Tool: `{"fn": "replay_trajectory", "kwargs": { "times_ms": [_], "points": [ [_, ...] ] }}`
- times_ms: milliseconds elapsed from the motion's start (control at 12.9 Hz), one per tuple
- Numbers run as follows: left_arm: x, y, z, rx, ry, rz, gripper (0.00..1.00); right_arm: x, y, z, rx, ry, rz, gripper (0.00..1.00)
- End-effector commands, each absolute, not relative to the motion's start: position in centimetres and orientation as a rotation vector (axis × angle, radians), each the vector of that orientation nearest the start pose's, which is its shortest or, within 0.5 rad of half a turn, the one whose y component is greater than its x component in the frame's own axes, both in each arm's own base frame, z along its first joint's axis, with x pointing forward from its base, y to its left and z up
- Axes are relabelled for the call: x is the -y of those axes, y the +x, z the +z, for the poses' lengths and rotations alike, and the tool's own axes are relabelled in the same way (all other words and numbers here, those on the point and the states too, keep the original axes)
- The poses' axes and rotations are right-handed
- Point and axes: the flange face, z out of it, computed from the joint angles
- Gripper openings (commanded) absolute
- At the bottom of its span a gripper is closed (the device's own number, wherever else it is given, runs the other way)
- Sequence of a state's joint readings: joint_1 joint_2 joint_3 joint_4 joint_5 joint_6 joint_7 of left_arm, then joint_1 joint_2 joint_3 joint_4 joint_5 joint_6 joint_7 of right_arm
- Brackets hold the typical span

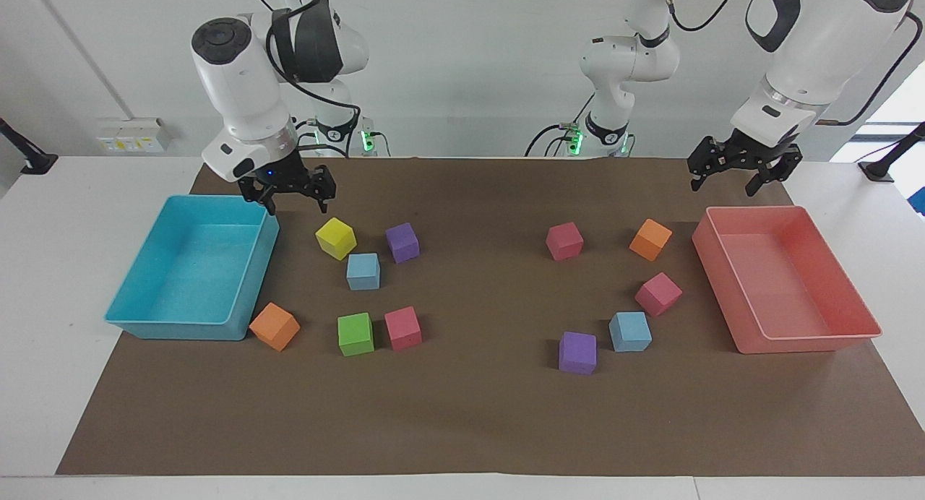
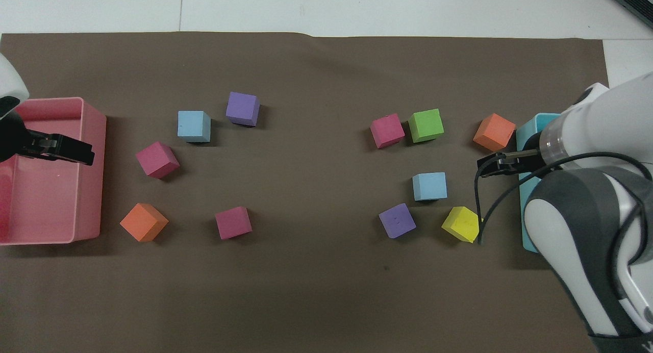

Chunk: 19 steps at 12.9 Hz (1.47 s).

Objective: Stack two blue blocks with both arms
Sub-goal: 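Reach the right gripper down to the light-blue cube on its side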

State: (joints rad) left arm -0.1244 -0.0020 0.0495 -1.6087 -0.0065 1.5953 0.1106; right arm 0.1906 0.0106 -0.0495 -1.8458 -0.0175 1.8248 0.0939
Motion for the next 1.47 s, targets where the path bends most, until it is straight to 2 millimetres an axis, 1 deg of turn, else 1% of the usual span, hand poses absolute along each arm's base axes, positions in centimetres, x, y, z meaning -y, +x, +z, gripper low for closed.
{"fn": "replay_trajectory", "kwargs": {
  "times_ms": [0,77,232,310,387,465,619,697,852,1006,1161,1394],
  "points": [
    [4.4,54.8,61.0,-0.284,-3.132,-0.007,1.00,-9.5,56.2,47.3,0.061,-3.143,0.026,1.00],
    [4.4,54.8,61.0,-0.284,-3.138,-0.007,1.00,-10.0,56.2,46.1,0.055,-3.131,0.027,1.00],
    [4.6,54.8,61.2,-0.291,-3.139,-0.010,1.00,-10.6,56.1,45.0,0.067,-3.111,0.000,1.00],
    [4.8,54.8,61.2,-0.292,-3.139,-0.012,1.00,-10.8,56.0,43.9,0.078,-3.113,0.016,1.00],
    [4.8,54.8,61.2,-0.289,-3.139,-0.010,1.00,-11.2,56.0,42.0,0.094,-3.118,0.058,1.00],
    [4.8,54.7,61.2,-0.292,-3.139,0.000,1.00,-11.9,56.1,40.5,0.113,-3.117,0.044,1.00],
    [4.6,54.7,61.2,-0.287,-3.139,-0.002,1.00,-13.2,55.8,38.3,0.144,-3.117,0.037,1.00],
    [4.6,54.7,61.2,-0.287,-3.139,-0.002,1.00,-13.4,55.8,37.3,0.150,-3.119,0.051,1.00],
    [4.6,54.7,61.2,-0.287,-3.139,0.000,1.00,-13.4,55.5,35.0,0.210,-3.118,0.062,1.00],
    [4.6,54.7,61.1,-0.287,-3.139,0.010,1.00,-13.2,55.1,33.1,0.219,-3.118,0.054,1.00],
    [4.8,54.7,61.2,-0.292,-3.139,0.005,1.00,-13.3,54.7,31.6,0.210,-3.094,0.063,1.00],
    [4.9,54.7,61.2,-0.294,-3.138,0.000,1.00,-13.1,54.0,30.3,0.269,-3.087,0.081,1.00]
  ]
}}
